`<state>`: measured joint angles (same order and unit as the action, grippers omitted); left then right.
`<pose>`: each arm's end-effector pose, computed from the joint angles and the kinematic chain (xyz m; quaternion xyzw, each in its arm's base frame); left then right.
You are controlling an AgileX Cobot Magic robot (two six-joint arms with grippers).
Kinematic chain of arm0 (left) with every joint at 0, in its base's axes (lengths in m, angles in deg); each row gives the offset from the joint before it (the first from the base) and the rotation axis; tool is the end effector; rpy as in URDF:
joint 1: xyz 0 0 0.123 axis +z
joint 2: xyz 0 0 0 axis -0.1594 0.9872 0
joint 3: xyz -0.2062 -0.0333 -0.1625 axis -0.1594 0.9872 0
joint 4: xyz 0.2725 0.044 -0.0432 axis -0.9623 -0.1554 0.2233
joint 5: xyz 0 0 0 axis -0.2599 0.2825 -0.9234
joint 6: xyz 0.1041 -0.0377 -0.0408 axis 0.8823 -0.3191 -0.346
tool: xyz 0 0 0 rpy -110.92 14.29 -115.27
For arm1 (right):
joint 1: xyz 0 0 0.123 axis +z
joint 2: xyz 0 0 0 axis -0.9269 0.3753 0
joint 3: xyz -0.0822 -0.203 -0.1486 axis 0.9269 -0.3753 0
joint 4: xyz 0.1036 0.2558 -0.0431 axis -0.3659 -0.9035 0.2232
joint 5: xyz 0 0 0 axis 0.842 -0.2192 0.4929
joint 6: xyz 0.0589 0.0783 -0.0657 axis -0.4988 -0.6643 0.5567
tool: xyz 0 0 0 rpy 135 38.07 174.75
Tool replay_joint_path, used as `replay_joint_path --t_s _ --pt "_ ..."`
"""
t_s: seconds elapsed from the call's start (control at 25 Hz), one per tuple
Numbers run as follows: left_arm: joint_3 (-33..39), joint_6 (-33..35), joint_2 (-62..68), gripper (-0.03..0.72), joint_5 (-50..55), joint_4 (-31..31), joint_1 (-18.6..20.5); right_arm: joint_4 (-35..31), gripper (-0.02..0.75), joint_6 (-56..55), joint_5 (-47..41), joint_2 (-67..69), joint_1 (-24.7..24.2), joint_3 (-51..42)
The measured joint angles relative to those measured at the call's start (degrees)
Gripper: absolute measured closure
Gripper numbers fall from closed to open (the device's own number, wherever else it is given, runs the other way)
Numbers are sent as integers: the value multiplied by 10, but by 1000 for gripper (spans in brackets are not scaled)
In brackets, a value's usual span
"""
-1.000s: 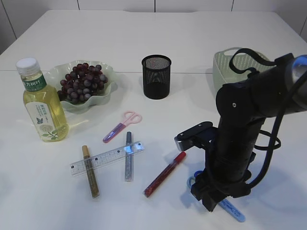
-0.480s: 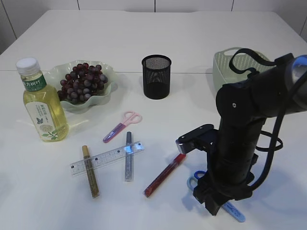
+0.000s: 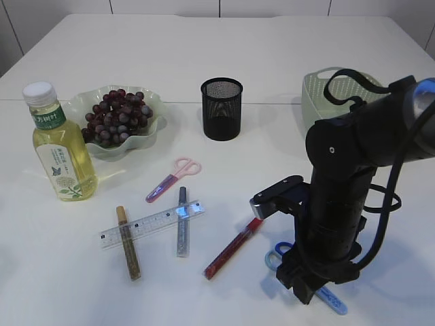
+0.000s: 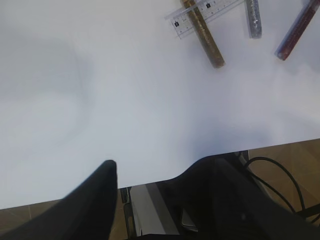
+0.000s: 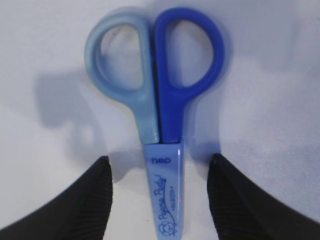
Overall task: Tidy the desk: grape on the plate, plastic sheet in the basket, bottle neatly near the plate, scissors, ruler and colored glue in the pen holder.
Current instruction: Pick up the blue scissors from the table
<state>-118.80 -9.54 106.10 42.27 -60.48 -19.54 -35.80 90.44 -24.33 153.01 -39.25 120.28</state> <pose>0.2112 -0.0600 0.2776 0.0346 0.9817 -0.1133 0.1490 0.2826 0.1643 0.0521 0.3164 -0.9470 -0.0279 0.0470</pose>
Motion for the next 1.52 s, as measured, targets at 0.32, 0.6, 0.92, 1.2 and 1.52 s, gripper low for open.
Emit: replay_joint_path --t_s 0.32,0.6,0.92,1.2,1.52 --pt "0 0 0 253 0 0 0 9 262 -1 0 2 0 1" --pt "0 0 0 253 0 0 0 9 263 -3 -2 6 0 5" --pt "0 0 0 253 0 0 0 20 481 -12 -5 11 0 8" --pt "0 0 0 253 0 0 0 20 534 -24 -5 12 0 10" --pt "0 0 0 253 0 0 0 17 535 -42 -7 13 0 11"
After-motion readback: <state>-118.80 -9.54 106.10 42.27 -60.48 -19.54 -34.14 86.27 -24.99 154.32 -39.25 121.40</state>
